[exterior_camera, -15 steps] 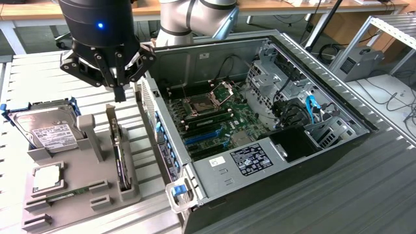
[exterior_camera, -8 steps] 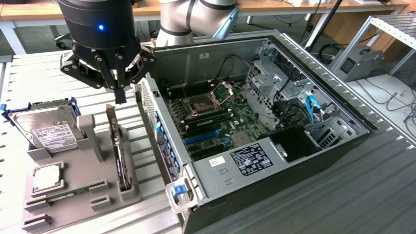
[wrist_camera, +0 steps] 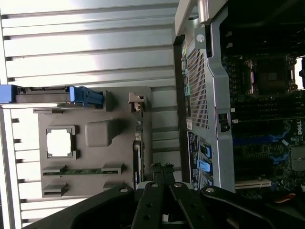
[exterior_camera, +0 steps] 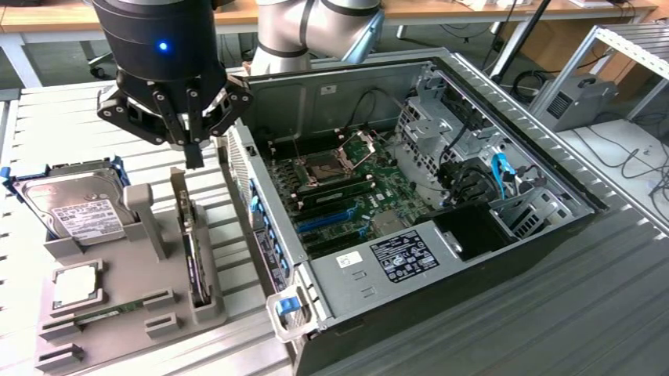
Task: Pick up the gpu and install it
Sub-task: 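Reach for the gpu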
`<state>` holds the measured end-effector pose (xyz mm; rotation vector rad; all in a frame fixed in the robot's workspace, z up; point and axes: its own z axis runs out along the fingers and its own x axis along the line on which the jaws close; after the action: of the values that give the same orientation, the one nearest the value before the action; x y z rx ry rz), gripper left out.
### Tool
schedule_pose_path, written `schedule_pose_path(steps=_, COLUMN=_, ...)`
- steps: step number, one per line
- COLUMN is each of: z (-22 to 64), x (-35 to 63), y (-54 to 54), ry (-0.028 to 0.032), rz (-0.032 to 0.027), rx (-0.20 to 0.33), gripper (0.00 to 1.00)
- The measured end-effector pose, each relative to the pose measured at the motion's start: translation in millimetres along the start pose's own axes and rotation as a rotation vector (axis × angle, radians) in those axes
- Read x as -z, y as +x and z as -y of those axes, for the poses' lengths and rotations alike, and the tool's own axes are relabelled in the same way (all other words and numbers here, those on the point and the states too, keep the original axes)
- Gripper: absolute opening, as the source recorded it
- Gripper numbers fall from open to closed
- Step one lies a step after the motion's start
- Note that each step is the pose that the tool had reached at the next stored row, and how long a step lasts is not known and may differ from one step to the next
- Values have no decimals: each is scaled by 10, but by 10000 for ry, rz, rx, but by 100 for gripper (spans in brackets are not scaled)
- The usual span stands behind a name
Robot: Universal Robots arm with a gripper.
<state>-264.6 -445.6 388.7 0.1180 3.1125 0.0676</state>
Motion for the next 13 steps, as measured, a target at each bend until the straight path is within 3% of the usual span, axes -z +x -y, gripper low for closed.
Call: schedule_pose_path(steps=13, z=50, x=0, y=-4, ry=0, rz=0, rx=0, gripper=11)
